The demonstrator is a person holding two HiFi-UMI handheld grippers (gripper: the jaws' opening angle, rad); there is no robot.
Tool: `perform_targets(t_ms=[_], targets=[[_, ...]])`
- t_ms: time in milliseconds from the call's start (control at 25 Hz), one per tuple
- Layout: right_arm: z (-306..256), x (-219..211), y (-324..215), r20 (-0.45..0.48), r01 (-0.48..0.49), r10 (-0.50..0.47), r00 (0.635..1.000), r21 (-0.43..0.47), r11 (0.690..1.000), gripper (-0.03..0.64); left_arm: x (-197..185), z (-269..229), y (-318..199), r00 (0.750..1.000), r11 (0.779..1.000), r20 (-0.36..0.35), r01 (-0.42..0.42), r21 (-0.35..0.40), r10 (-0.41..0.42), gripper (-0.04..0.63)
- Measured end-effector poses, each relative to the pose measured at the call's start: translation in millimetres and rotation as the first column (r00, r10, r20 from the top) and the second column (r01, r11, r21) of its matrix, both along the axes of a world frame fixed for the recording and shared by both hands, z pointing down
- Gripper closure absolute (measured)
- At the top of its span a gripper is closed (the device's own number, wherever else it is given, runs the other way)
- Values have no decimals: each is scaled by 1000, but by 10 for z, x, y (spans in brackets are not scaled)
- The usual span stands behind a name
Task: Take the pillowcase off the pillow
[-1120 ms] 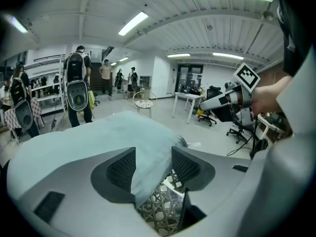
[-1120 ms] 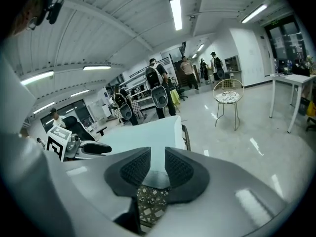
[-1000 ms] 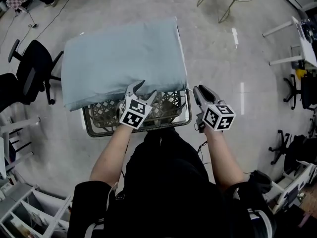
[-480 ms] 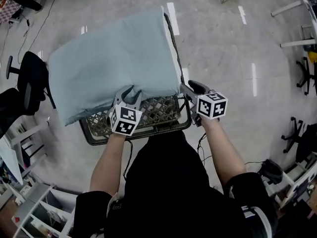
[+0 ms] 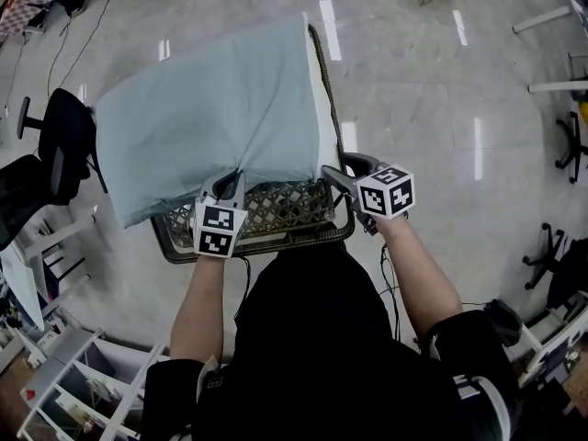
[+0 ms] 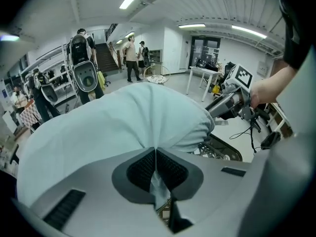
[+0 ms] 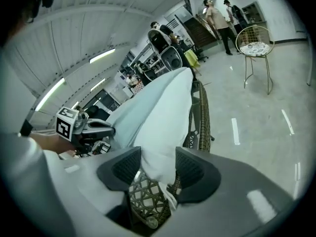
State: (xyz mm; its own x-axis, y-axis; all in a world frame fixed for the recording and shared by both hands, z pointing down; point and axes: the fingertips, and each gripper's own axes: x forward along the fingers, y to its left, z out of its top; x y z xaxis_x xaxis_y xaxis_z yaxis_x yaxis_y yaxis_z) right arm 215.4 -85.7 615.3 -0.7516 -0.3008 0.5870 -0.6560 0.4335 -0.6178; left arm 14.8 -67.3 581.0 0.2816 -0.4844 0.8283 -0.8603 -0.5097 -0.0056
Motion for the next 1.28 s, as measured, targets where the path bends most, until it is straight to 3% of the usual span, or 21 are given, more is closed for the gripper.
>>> perform_targets(t_ms=[80,240,320,480,680,760,840,920,1000,1120,1200,1280], targets=[[103,-124,-20,-27,27,-27,999,5,1000,390,-16,-33,8,1000,1000,-4,14,9,-14,584],[92,-265,-123,-94,82,-73,993,87,993,533,-62,-70,1,1000,1000,-1,17,26,-17,586],[-63,-200,-158,-63,65,-59,996,109,992,564,-145,-120,0,1000,999,-2,30,35,-30,586],[-481,-103,-274,22,34,-37,999,133,991,580,-353,-286,-33,998,996,-10,65,66,-65,584],[-808,-2,-462,51,19,-28,998,169,985,581,-582,-449,-75,997,992,69,25,123,-34,585],[-800,29,-476,35,19,-25,999,169,985,581,-876,-458,-65,991,990,106,67,121,-80,586],[-698,72,-460,-11,13,-12,1000,163,986,581,-1379,-496,-38,966,973,163,180,145,-203,592],[-563,106,-422,-36,-4,9,999,139,990,576,-1741,-589,26,947,945,106,285,162,-304,591],[-465,95,-381,-46,-12,18,999,120,993,573,-1676,-624,98,960,950,24,272,151,-278,591],[-389,76,-352,-67,-23,30,997,110,994,555,-1138,-493,224,989,983,-26,146,114,-144,576],[-364,73,-315,-76,-24,32,997,99,995,533,-822,-339,294,996,992,-18,84,94,-83,455],[-341,89,-266,-95,-20,29,995,90,996,489,-632,-193,319,999,995,17,44,90,-45,394]])
